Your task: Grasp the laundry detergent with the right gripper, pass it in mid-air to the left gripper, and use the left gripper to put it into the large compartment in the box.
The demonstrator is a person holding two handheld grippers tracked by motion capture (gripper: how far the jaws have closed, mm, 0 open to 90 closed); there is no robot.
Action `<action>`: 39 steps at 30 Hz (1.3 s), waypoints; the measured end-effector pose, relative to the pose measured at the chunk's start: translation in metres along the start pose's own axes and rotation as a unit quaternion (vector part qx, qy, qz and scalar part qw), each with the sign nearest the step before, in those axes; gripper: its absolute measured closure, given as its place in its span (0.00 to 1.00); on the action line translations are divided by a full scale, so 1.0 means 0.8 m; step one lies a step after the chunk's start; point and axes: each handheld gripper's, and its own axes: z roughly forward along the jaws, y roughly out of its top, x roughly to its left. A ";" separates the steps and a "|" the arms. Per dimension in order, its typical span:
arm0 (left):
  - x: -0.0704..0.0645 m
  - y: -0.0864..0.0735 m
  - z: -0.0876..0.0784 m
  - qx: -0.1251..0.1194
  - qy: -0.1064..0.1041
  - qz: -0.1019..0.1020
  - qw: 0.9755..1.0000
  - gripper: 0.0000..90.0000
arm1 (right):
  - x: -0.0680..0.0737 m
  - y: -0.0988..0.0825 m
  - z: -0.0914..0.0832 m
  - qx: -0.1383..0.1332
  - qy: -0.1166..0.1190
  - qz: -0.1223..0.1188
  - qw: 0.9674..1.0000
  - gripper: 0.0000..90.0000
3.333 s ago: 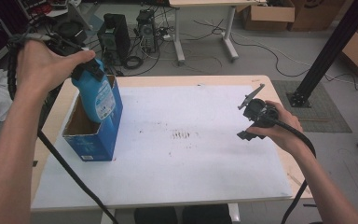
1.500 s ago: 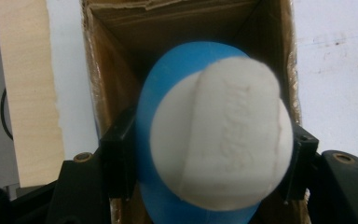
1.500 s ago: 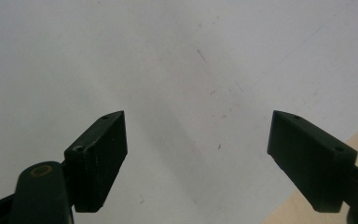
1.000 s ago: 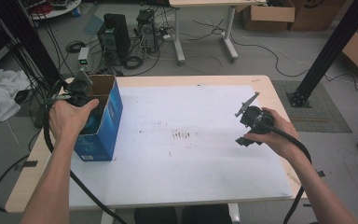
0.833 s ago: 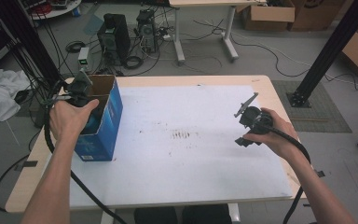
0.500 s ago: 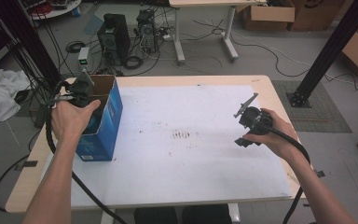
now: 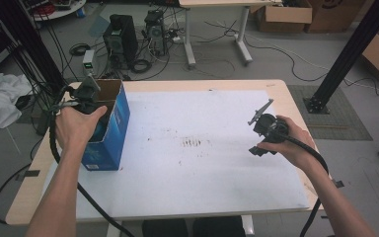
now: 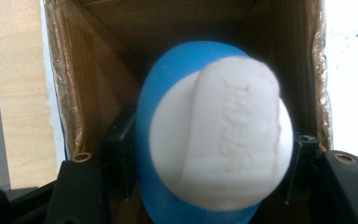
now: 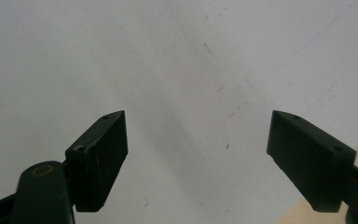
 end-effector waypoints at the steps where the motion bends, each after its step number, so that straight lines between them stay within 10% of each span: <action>1: 0.000 0.000 0.000 0.000 0.000 0.000 1.000 0.42 | 0.000 0.000 0.000 0.000 0.001 0.001 1.000 0.23; 39: 0.001 0.001 -0.012 -0.013 0.010 0.004 1.000 0.31 | 0.001 0.001 0.002 0.006 0.001 0.003 1.000 0.22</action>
